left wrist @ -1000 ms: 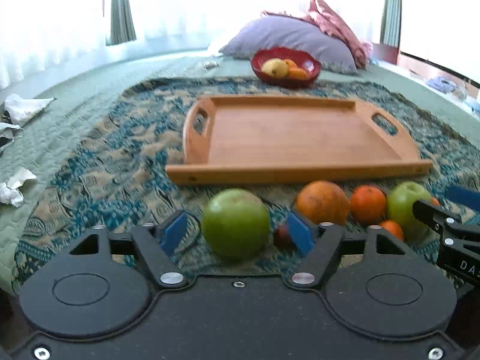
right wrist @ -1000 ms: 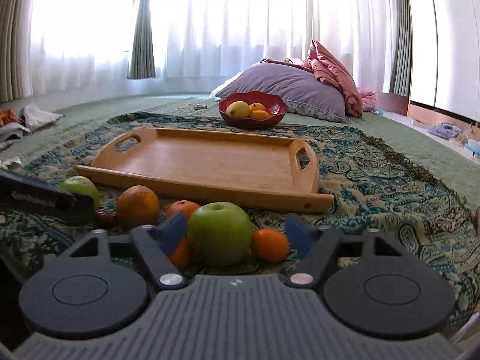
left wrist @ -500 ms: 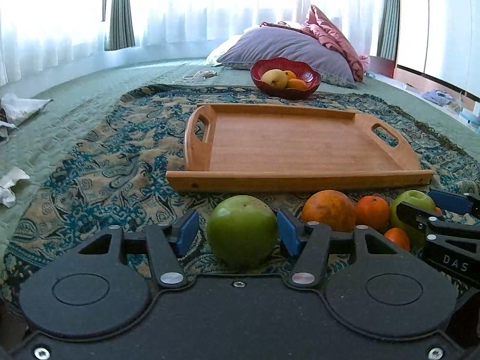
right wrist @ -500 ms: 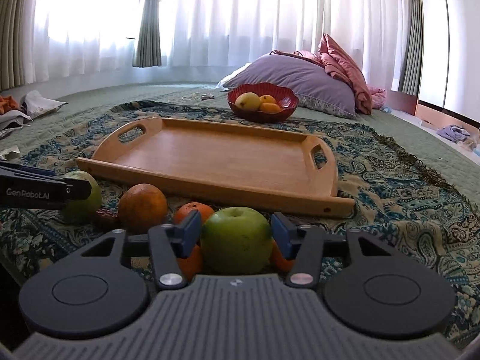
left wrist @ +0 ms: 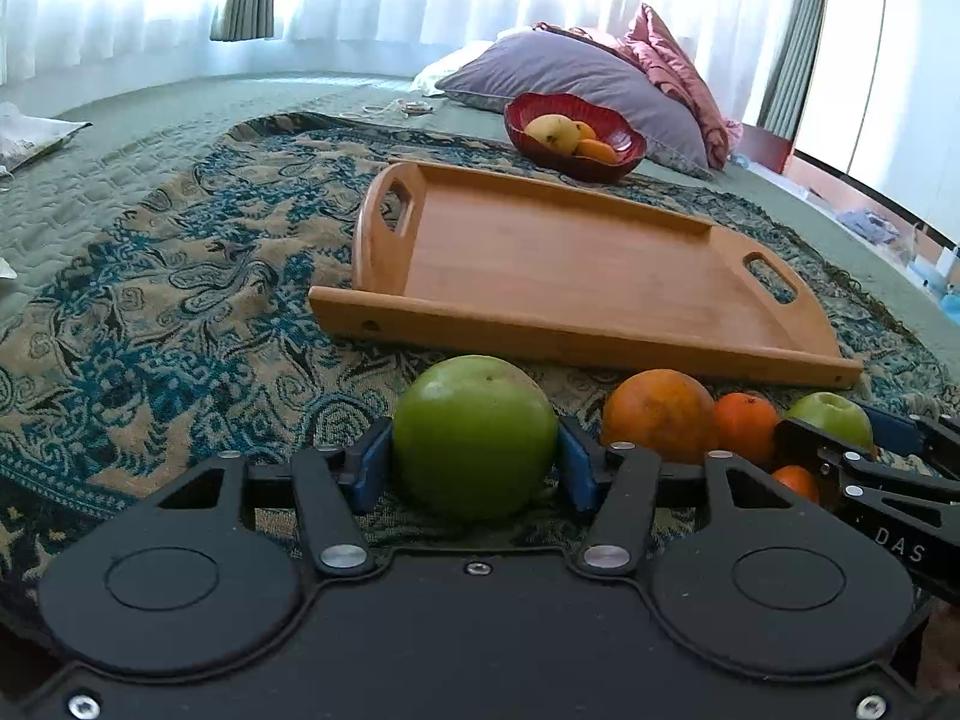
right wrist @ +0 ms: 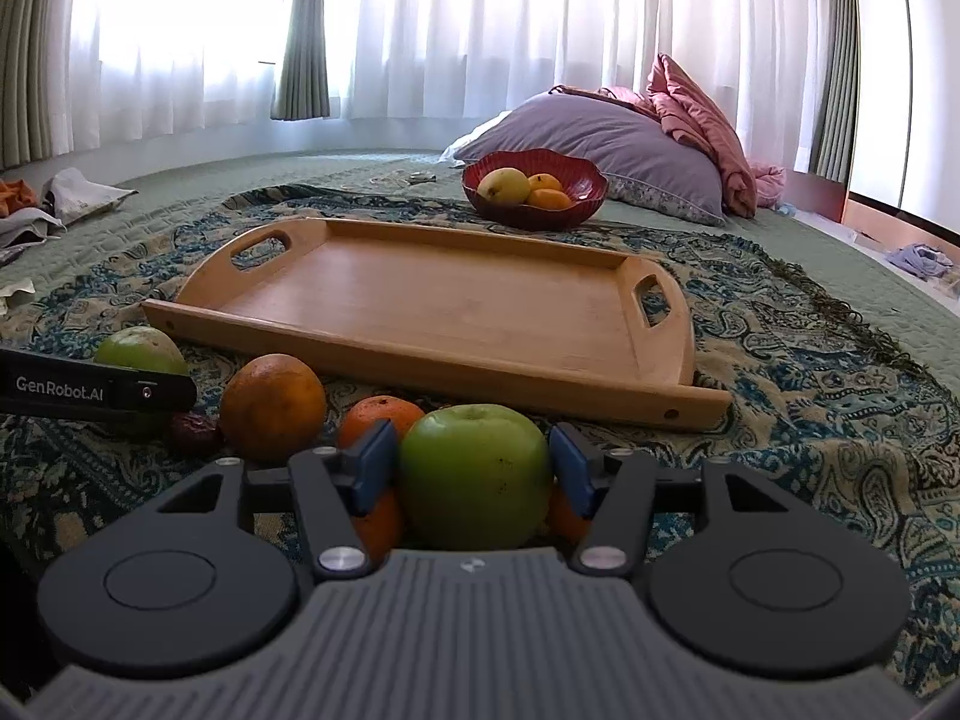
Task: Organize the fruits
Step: 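Grasp the large green apple with the left tool while the right tool grasps the other green apple, then carry the green apple in the left tool onto the tray while the right tool carries its apple there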
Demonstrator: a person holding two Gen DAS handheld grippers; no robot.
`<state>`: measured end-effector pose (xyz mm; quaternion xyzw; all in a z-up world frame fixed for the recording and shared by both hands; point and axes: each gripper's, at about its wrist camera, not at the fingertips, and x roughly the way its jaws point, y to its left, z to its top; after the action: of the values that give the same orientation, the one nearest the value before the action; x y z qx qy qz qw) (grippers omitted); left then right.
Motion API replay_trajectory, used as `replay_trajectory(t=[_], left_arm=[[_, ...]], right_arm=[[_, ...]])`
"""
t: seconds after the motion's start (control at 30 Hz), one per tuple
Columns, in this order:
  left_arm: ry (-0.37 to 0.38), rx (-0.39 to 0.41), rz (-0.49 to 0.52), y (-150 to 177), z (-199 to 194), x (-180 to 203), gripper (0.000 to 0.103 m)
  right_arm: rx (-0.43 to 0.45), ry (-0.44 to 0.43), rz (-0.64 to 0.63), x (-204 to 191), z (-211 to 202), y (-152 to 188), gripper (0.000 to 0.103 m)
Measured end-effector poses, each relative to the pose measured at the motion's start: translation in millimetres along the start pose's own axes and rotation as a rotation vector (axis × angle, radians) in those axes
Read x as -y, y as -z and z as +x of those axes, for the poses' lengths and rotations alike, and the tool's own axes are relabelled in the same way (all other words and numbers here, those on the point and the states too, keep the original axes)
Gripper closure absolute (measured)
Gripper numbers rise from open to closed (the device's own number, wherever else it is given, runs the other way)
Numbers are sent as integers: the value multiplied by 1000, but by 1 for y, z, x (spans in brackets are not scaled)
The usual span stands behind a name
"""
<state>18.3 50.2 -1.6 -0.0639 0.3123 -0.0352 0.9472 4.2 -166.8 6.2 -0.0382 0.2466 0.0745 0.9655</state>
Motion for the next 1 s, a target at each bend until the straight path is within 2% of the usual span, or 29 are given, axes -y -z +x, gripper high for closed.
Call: replay_trajectory(t=[0.23,0.5,0.73,1.0], left_arm=[[-9,27,7,-10,-8,6,49],[-23,75,4,-39,-9,7,49],[-7,81,10,-77,8,14,49],[8,10,17,-119,59,17,49]], right_arm=[[16,-13,78,8,-6,-4,45],[76,-12,130,18,-12,-25,45],[73,-8,203,47,14,-60,45],[-4,-16,255,77,63,-95,45]])
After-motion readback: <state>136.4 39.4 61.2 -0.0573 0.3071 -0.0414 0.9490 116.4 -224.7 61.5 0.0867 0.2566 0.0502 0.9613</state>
